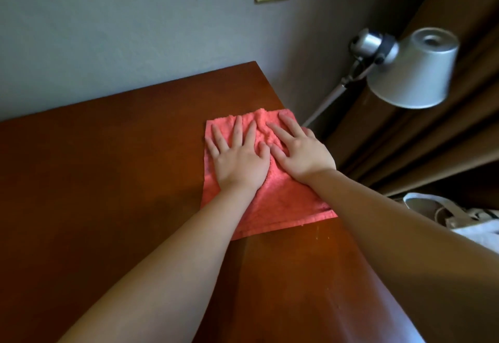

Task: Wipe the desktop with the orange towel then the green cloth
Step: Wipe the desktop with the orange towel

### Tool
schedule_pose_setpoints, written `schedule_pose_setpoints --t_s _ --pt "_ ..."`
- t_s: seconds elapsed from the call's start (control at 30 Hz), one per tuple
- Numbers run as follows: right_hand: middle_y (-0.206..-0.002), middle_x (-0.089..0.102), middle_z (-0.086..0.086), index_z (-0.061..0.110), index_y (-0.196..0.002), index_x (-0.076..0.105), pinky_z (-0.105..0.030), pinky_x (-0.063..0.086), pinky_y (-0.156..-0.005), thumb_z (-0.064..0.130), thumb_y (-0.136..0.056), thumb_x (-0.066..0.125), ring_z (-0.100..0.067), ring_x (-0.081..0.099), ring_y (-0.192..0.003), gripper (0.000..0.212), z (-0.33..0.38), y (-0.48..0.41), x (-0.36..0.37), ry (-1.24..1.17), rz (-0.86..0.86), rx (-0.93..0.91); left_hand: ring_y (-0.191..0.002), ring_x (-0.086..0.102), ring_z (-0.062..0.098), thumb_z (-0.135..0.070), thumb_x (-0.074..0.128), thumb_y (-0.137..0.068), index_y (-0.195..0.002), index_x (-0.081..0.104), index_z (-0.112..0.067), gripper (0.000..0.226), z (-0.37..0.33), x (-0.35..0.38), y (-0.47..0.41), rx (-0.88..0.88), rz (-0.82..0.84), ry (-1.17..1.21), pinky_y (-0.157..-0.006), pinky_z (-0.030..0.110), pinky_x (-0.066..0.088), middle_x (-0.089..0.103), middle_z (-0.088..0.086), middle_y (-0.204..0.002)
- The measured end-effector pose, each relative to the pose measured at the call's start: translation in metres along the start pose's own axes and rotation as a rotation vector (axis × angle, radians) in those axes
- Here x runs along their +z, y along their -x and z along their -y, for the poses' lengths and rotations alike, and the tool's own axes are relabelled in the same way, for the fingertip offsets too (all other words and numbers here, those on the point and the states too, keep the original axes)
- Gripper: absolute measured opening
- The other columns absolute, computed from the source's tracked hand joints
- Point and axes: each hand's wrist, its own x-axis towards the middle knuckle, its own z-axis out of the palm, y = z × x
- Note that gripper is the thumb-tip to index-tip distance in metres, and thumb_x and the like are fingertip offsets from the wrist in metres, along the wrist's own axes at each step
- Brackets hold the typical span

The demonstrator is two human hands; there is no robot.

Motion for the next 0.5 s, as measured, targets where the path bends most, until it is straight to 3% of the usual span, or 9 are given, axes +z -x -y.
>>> schedule_pose_setpoints --t_s 0.37,0.5 --pt "-0.159 0.007 0.015 0.047 -0.148 0.016 -0.042 0.04 -0.101 0.058 -0.096 0.021 -0.026 0.02 -0.14 0.053 -0.006 0.115 0.003 0.104 0.018 0.045 -0.144 -0.012 0.039 -0.054 0.004 -0.089 -0.149 0.001 -0.039 0.062 -0.021 0.012 0.109 0.012 -0.015 0.025 -0.116 0.054 -0.007 -0.002 -0.005 -0.16" --pt "-0.159 0.007 0.014 0.045 -0.148 0.016 -0.041 0.037 -0.103 0.058 -0.096 0.021 -0.027 0.021 -0.14 0.053 -0.012 0.163 0.006 0.126 0.012 0.058 -0.144 -0.013 0.038 -0.056 0.012 -0.094 -0.149 -0.003 -0.038 0.059 -0.032 0.018 0.155 0.018 -0.01 -0.011 -0.116 0.054 -0.007 -0.006 -0.004 -0.16"
